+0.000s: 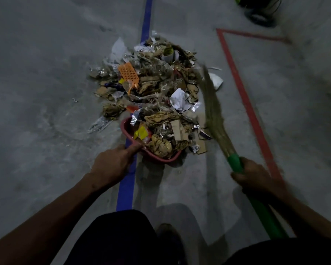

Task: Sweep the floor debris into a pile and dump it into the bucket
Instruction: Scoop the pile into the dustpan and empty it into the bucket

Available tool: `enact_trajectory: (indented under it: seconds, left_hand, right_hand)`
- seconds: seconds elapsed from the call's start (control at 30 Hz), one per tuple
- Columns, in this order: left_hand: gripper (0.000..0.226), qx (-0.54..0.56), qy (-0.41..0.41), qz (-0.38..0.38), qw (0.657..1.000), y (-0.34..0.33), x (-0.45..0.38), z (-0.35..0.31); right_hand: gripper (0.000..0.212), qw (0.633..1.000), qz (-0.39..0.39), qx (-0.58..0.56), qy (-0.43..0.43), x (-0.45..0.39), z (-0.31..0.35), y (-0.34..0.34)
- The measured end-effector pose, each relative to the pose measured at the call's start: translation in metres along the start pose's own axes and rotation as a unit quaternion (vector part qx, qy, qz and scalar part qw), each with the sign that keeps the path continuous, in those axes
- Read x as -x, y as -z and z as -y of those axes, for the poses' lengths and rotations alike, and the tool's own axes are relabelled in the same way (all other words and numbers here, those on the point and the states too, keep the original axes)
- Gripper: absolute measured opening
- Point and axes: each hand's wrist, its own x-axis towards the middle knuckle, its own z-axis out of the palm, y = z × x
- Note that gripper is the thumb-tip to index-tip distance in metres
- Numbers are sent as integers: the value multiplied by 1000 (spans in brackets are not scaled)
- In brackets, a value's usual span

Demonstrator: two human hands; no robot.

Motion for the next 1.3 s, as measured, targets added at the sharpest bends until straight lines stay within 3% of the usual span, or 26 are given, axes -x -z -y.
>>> enact_trajectory:
  seconds: [0.23, 0.5, 0.6, 0.77, 0.9, 1.07, 1.3]
  left_hand:
    - [47, -10, 16, -2, 1000, -3, -11, -14]
    - [45, 7, 51, -17, 999, 0, -3, -16]
    - [46, 13, 99, -15, 995, 0, 4, -13]
    - [32, 17, 133, -24, 991, -4, 4, -13]
    - [28, 24, 138, -37, 989, -6, -6, -16]
    - [30, 40, 148, -31, 988, -4, -25, -13]
    - [28, 58, 149, -28, 987, -1, -42, -19]
  right_hand:
    - [54, 997, 12, 33, 70, 14, 30, -44]
    - [69, 993, -47, -74, 75, 39, 10, 12]
    - [70, 990, -62, -100, 77, 18, 28, 32]
    - [54, 985, -98, -39, 140, -53, 77, 41]
    - [38, 984, -74, 56, 154, -107, 119, 46]
    - [37, 975, -37, 146, 161, -130, 138, 39]
    - [42, 962, -3, 191, 194, -117, 111, 33]
